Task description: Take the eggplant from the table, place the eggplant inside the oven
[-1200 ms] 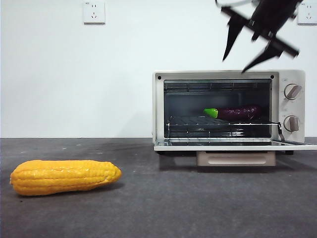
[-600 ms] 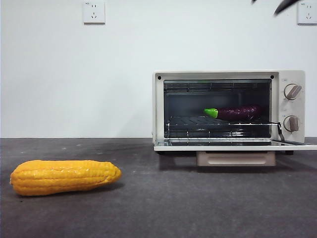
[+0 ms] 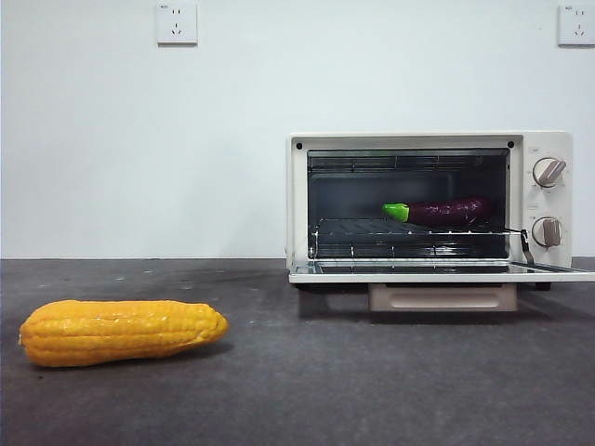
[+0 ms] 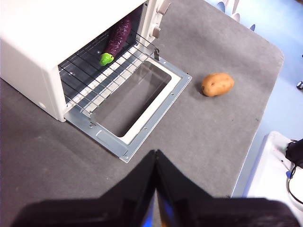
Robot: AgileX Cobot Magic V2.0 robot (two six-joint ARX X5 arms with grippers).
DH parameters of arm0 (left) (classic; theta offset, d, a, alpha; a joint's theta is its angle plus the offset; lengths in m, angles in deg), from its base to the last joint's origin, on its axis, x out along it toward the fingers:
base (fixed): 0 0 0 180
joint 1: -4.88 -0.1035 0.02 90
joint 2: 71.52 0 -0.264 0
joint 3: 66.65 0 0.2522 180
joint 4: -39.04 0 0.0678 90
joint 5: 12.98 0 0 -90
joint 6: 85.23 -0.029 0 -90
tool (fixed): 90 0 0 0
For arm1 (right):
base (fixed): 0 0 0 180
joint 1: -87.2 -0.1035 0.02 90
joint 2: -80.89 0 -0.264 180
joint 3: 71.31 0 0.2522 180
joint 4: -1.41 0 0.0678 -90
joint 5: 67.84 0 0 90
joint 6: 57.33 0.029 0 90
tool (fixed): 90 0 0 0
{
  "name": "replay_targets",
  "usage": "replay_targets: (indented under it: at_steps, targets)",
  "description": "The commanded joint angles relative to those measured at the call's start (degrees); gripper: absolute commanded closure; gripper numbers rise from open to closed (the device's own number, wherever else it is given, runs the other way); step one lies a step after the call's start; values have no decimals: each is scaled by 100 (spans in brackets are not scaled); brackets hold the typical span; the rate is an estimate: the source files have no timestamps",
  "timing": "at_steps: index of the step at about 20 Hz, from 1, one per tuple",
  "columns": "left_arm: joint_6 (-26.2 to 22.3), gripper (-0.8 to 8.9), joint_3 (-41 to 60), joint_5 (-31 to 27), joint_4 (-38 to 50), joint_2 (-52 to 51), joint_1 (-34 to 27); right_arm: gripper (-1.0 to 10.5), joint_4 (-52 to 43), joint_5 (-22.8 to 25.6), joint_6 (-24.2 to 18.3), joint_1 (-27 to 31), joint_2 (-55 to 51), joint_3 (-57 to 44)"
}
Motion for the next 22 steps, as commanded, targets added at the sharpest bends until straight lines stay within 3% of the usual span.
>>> replay_targets:
  at_steps: [1,6,9,22]
  targets:
    - [-68,819,35,22,48,11,15,754,341,11,-208,-7,-297,2]
    - [-66,819,35,22,81,13,15,804,522,94,-319,-7,-702,2]
    - [-66,819,35,22,81,13,15,969,608,249,-428,-7,-824,2]
    - [-68,819,35,20,179,44,87,958,1029,264,-581,-7,-848,2]
